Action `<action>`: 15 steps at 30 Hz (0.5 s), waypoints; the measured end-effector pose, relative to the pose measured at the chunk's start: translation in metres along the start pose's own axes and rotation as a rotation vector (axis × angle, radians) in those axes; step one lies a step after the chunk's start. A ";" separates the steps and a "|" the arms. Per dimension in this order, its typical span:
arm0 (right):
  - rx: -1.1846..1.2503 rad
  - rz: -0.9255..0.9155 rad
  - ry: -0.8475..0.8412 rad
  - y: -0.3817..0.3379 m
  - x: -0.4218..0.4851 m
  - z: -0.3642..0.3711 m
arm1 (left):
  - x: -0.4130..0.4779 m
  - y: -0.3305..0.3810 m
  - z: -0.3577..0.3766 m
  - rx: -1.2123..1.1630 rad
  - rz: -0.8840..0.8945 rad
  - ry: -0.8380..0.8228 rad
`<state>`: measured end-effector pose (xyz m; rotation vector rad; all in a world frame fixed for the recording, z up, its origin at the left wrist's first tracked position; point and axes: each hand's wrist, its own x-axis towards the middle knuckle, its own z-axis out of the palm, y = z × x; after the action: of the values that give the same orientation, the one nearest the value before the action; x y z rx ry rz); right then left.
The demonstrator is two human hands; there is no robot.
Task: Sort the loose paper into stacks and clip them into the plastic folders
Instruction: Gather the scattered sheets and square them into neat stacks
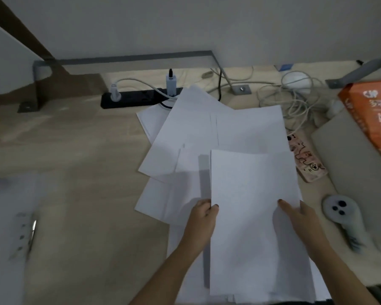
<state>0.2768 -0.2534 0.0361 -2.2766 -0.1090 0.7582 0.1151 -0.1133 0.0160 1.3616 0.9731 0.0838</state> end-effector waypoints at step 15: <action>-0.242 -0.061 0.130 0.043 0.038 -0.002 | 0.018 -0.006 0.047 -0.065 -0.235 0.240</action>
<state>0.3033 -0.2753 -0.0098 -2.5325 -0.2186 0.5901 0.1527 -0.1411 -0.0035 1.1868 1.3150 0.1023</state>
